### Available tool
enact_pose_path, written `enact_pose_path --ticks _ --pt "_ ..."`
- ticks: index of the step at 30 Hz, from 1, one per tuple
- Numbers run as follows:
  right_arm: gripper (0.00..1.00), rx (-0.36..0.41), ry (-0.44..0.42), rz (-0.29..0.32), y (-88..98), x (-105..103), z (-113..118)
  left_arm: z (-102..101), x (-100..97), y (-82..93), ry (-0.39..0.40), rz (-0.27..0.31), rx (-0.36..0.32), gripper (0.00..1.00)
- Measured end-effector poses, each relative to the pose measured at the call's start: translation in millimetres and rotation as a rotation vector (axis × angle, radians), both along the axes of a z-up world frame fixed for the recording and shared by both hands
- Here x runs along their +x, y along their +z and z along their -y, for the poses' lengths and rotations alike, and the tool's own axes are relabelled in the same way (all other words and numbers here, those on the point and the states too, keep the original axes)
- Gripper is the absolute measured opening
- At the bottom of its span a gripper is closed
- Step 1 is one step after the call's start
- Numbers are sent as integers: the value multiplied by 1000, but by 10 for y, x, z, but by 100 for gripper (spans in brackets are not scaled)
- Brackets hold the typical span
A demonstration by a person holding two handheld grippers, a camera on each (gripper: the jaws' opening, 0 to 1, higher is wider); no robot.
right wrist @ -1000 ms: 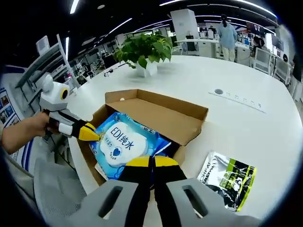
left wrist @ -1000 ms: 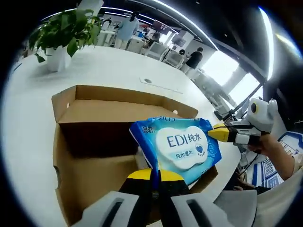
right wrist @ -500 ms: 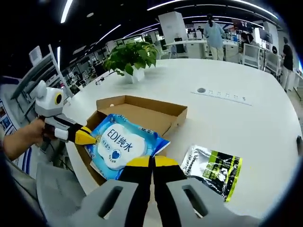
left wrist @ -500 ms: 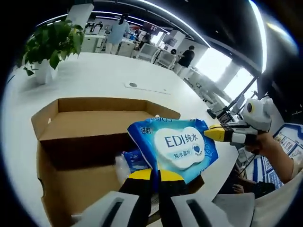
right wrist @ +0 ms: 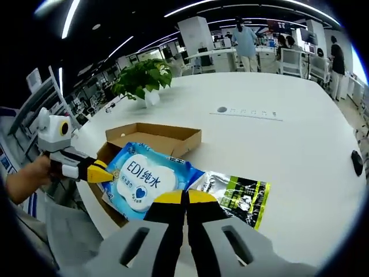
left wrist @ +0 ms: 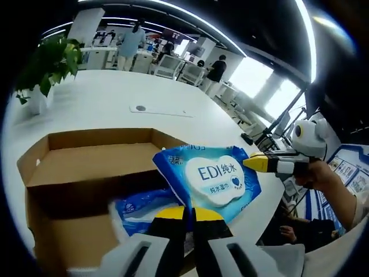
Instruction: Operate the shoe box by opening the lid, removing the specified soft item, and placing it in the target area until the item is outside and the box remains undamaged.
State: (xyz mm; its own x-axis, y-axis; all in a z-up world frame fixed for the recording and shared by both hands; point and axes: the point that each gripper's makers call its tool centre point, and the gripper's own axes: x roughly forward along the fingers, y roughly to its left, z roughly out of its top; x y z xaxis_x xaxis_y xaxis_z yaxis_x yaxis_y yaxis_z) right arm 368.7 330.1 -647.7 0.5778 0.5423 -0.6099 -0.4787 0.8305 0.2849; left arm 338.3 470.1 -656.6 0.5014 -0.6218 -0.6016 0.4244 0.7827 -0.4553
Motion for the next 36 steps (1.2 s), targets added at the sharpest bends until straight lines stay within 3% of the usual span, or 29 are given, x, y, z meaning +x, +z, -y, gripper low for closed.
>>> enact_pose_path --ticks 15,36 --pt "0 33 -89 9 57 48 434 431 48 80 -42 25 0 2" --pt "0 29 -165 23 -16 186 907 921 221 -27 -106 30 33 2"
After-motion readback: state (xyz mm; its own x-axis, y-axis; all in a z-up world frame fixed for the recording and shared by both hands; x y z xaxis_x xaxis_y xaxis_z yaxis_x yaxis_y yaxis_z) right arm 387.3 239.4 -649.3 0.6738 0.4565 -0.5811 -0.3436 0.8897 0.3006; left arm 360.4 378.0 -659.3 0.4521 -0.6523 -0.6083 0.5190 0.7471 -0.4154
